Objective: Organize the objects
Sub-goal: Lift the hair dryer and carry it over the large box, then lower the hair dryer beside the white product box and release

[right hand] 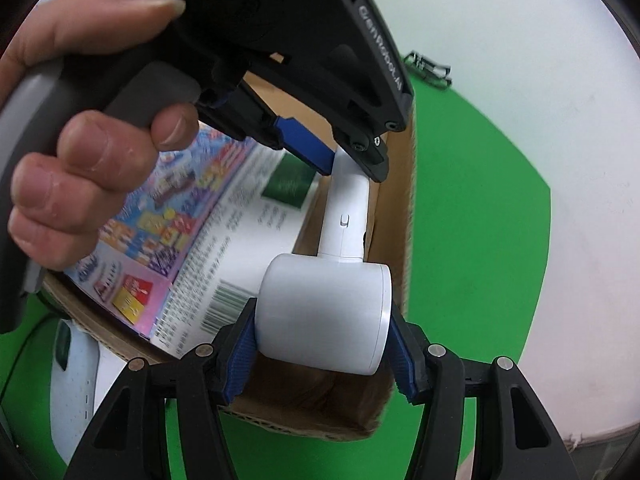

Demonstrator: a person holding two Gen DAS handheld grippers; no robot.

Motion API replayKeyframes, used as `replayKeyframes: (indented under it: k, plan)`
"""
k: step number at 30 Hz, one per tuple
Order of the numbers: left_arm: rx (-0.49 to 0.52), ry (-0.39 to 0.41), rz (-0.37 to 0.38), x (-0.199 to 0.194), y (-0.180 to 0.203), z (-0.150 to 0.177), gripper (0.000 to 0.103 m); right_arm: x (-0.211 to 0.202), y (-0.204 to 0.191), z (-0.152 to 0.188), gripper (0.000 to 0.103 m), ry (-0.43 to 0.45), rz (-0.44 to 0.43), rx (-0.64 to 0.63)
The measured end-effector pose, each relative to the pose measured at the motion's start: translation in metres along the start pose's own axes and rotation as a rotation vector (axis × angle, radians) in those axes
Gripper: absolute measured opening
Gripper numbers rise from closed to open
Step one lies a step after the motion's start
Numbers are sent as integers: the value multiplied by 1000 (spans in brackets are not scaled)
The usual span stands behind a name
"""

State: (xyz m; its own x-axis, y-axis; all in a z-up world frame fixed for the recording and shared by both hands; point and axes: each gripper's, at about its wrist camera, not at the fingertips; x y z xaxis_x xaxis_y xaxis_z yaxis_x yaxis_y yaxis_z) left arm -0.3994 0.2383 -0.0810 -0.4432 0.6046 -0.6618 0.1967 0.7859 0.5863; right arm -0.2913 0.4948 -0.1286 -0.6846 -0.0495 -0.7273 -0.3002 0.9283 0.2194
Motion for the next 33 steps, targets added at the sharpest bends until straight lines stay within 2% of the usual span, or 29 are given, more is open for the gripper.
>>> replayKeyframes:
  k: [7,11,15,18,20,21,23,27,28,29,33]
  plan:
    - [3,-57,-26,12,1,7,33,-1,10,2,57,-45,-35,64]
    - [34,-81,-66,21,7,14,31,-4,13,4,58,-67,-57,81]
    - [36,-115,-76,24,12,19,28,-13,20,2,59,-59,-62,82]
    - [55,-127,-84,22,15,21,28,-23,27,1,65,-36,-35,79]
    - [70,-123,-83,14,17,24,29,-32,33,2,79,-3,-35,104]
    - [87,-111,-87,8,19,25,29,-36,35,4,84,15,-45,122]
    - [153,-43,-97,-16,27,27,31,-49,40,10,102,73,-75,176]
    - [244,144,-123,-83,37,39,62,-62,33,20,103,157,-102,237]
    - [255,188,-133,-99,37,43,67,-57,18,11,103,175,-111,248]
    - [265,235,-144,-117,40,49,69,-60,12,12,103,192,-117,264]
    - [309,335,-191,-168,35,70,69,-91,-18,17,103,258,-125,311]
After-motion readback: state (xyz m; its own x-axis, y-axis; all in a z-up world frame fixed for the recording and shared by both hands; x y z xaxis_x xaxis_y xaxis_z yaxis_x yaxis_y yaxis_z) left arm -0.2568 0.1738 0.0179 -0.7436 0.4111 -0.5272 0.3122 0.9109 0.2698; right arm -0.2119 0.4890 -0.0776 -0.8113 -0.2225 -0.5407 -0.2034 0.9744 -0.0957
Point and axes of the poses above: each gripper's, at about its wrist camera, not at the fingertips, and x roughly the way its jaws point, y to its right, z to its underside, and after that the axes turned 15 degrees about y, right-handed
